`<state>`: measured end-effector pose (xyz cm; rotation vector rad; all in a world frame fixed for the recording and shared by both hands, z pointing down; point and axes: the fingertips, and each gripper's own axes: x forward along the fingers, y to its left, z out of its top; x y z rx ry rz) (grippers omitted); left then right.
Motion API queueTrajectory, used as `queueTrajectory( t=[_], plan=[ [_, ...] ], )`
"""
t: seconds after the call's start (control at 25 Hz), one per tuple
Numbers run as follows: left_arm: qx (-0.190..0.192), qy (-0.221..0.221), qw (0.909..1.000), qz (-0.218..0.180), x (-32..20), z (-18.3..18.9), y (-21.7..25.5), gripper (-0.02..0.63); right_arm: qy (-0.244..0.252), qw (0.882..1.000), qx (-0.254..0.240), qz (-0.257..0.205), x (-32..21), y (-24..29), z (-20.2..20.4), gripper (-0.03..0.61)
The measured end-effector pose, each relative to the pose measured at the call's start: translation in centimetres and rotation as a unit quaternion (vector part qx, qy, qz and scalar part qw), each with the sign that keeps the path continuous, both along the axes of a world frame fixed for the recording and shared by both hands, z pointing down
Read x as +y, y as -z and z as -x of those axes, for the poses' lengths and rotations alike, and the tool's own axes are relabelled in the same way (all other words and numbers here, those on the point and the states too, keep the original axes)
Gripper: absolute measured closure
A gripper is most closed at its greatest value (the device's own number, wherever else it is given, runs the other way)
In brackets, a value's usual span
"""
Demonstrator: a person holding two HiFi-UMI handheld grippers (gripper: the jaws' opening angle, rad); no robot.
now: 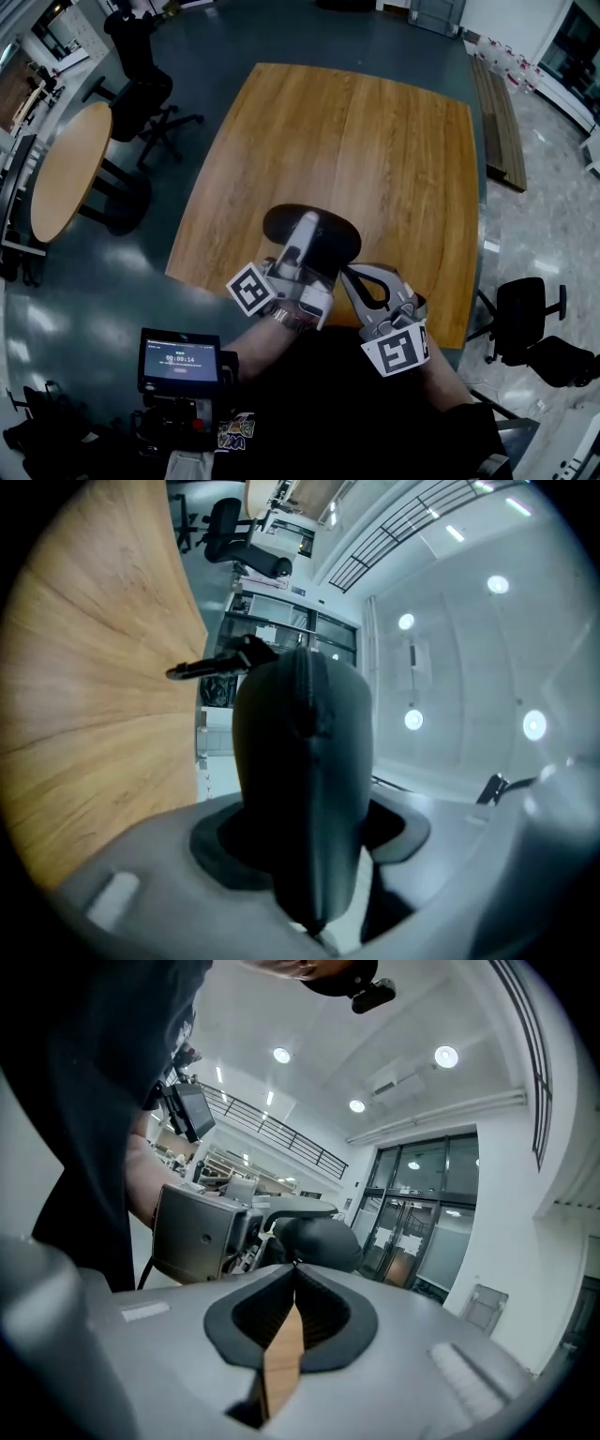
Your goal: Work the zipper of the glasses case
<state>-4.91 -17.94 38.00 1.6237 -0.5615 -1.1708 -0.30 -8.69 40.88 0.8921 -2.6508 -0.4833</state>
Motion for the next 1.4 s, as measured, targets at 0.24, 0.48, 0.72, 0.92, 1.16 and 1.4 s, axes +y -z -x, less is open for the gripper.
queueTrajectory(
  t=[0.24, 0.48, 0.72, 0.92, 1.16, 1.4],
  plan=[
    [-0.074, 0.024, 0.9968, 0.018, -0.3, 0.8, -1.9, 0.354, -0.028, 0.995, -0.091, 0.022, -1.1, 1.4, -1.5, 0.358],
    [-0.146, -0.034, 0.9887, -0.011, 1.5, -2.5, -2.3, 0.353, 0.007, 0.999, -0.029, 0.043, -2.8, 0.0, 1.0, 0.214],
    [-0.245, -0.110, 0.9626, -0.035, 3.7, -5.7, -4.0, 0.351, 0.047, 0.996, 0.000, 0.072, -1.5, -2.3, 1.1, 0.221],
    [-0.163, -0.101, 0.9812, 0.020, 3.3, -0.4, -7.4, 0.330, 0.039, 0.994, -0.052, 0.093, -1.9, -3.4, -1.1, 0.232],
    [-0.283, -0.088, 0.9530, 0.063, 7.2, 4.9, -13.5, 0.510, -0.045, 0.974, -0.046, 0.217, -6.9, -14.7, -7.5, 0.235],
    [-0.393, -0.205, 0.8962, 0.029, 12.8, 0.5, -16.4, 0.603, -0.016, 0.962, 0.046, 0.267, -10.8, -24.8, -5.7, 0.235]
  ],
)
